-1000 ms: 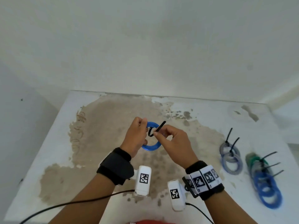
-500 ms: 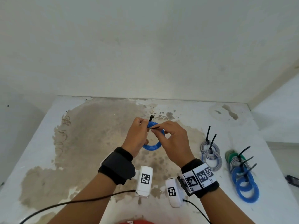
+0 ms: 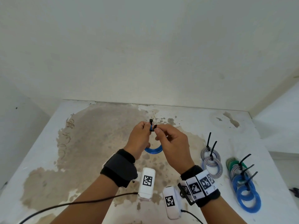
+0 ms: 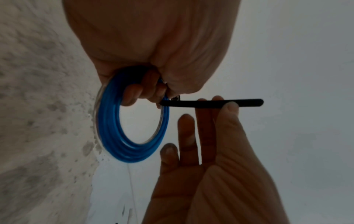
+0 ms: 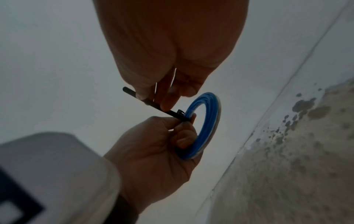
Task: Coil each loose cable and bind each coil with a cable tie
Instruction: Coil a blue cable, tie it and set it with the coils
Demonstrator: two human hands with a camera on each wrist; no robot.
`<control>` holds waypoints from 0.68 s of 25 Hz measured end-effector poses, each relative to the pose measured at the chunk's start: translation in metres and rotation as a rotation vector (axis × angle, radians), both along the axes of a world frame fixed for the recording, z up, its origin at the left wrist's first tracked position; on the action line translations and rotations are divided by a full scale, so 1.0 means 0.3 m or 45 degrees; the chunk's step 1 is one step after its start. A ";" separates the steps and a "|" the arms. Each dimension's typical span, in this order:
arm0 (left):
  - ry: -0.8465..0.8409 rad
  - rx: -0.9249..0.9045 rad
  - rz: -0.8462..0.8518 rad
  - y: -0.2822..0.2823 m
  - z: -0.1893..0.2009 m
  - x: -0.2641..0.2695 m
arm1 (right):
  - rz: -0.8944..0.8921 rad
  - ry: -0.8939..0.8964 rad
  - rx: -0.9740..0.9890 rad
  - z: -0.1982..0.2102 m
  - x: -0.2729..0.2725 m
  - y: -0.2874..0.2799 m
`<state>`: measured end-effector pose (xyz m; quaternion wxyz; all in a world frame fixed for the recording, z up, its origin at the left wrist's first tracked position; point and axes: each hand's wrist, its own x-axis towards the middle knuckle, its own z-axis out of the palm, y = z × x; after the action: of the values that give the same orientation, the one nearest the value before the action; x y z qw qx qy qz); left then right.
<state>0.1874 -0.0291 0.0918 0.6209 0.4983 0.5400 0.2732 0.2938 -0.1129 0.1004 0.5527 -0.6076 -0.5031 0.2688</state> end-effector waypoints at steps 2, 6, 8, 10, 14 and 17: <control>-0.001 0.023 0.012 -0.003 0.011 -0.001 | -0.028 0.175 -0.144 0.019 -0.007 -0.005; 0.024 0.096 -0.010 -0.021 0.014 0.007 | -0.061 0.291 -0.429 0.043 0.006 0.010; 0.036 0.118 -0.026 -0.033 0.011 0.017 | -0.069 0.283 -0.504 0.052 0.013 0.018; 0.045 0.144 -0.025 -0.037 0.007 0.024 | -0.080 0.300 -0.536 0.060 0.015 0.022; 0.071 0.215 -0.028 -0.040 -0.004 0.030 | -0.101 0.342 -0.558 0.075 0.023 0.025; 0.057 0.270 -0.040 -0.050 -0.007 0.031 | -0.111 0.389 -0.568 0.086 0.031 0.028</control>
<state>0.1968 -0.0443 0.0898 0.5565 0.5756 0.5140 0.3078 0.3031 -0.1044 0.1261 0.4858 -0.6877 -0.3156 0.4374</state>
